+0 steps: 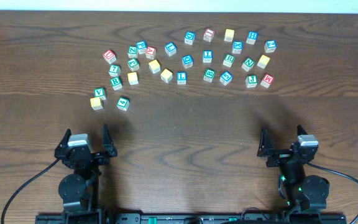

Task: Spell out CORL

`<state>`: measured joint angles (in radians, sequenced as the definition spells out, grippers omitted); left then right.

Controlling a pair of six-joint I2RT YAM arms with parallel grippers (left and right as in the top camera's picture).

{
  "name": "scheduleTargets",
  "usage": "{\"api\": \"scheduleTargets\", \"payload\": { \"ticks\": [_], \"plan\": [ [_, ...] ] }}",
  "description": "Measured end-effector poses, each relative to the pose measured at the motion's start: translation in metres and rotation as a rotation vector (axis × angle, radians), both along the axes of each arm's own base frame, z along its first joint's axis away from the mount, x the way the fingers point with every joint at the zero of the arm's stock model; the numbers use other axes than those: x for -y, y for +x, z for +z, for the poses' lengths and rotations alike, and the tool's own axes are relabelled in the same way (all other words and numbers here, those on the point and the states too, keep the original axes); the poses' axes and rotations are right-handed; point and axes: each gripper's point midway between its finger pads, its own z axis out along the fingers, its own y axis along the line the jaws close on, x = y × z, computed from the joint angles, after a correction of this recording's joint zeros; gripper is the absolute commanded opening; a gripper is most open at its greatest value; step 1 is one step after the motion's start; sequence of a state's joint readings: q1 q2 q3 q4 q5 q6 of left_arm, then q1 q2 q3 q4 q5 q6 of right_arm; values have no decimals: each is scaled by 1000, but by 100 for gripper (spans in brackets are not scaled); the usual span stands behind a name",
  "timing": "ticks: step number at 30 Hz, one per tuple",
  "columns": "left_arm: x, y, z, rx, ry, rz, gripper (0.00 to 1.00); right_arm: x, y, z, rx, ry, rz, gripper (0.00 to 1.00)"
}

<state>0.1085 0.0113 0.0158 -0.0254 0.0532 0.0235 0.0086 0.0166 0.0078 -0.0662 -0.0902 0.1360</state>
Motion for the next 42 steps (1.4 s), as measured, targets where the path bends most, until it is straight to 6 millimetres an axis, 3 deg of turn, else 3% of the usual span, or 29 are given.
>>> {"api": "scheduleTargets", "payload": {
  "ticks": [22,26,34,42],
  "plan": [
    [9,0,-2,-48,-43,-47,98,0,0,0,0,0,0,99],
    [12,3,14,-69,-72,-60,98,0,0,0,0,0,0,99],
    [23,34,66,-163,-137,-136,98,0,0,0,-1,0,0,99],
    [27,74,76,-425,-211,-164,98,0,0,0,0,0,0,99]
  ]
}}
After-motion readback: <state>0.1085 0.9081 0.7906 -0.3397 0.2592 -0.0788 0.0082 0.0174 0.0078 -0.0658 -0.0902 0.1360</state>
